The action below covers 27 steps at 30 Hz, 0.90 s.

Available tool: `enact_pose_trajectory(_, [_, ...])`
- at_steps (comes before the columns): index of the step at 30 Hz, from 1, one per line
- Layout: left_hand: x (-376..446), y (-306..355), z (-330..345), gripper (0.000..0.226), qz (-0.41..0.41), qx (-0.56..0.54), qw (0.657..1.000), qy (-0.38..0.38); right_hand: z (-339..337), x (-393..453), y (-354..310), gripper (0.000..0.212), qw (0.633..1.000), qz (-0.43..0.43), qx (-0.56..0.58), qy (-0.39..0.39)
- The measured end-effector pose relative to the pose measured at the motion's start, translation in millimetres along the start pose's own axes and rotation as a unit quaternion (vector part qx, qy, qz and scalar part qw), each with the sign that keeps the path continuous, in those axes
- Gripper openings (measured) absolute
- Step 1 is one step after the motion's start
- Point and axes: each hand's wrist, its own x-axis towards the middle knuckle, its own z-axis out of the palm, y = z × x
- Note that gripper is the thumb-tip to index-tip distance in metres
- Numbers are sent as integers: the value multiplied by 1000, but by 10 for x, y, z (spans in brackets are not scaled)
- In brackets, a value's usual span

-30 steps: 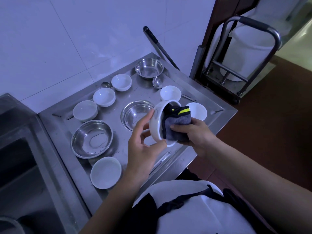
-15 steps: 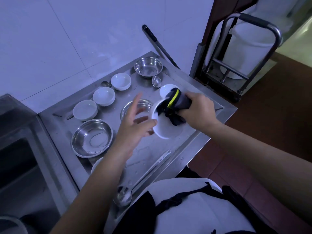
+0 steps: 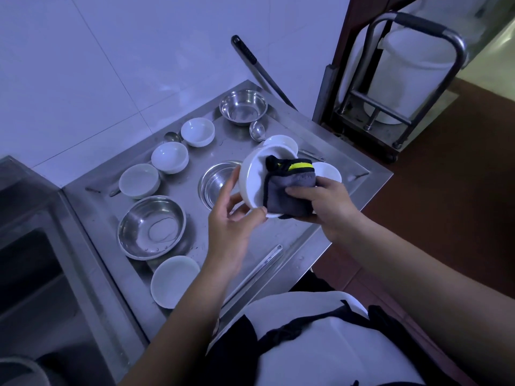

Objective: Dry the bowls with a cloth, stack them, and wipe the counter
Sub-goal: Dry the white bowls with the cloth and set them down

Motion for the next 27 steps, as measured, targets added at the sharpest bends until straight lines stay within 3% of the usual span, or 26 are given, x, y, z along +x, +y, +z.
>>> enact_pose_trajectory(3, [-3, 31, 13, 80, 5, 30, 999, -13, -25, 63, 20, 20, 988, -91, -108, 65])
enact_pose_trajectory(5, [3, 60, -3, 79, -5, 26, 999, -23, -35, 113, -50, 21, 956, -181, -213, 84])
enact_pose_trajectory(9, [38, 118, -83, 68, -17, -8, 999, -48, -41, 127, -370, 25, 843, -347, -404, 72])
enact_pose_trajectory(13, [100, 213, -139, 73, -6, 21, 997, -78, -18, 143, -492, 39, 765, -473, -434, 52])
enact_pose_trajectory(16, [105, 281, -166, 72, -30, 80, 990, -116, -38, 198, -558, 53, 667, -551, -501, -19])
enact_pose_trajectory(17, [118, 301, -177, 71, -43, 95, 986, -131, -53, 221, -557, 54, 649, -556, -518, -39])
enact_pose_trajectory(19, [145, 321, -195, 70, -57, 117, 979, -154, -85, 260, -514, 53, 672, -532, -513, -51])
enact_pose_trajectory(21, [130, 286, -192, 80, -41, 97, 986, -133, -119, 316, -413, 49, 747, -463, -476, -21])
enact_pose_trajectory(24, [22, 130, -145, 99, 26, 71, 996, -44, -141, 418, -242, 27, 901, -285, -323, 53])
enact_pose_trajectory(25, [-23, 71, -106, 100, 42, 73, 996, -31, -114, 412, -201, 21, 938, -227, -251, 71])
enact_pose_trajectory(27, [-93, -36, -5, 96, 56, 67, 996, -34, -43, 355, -119, 18, 976, -138, -142, 91])
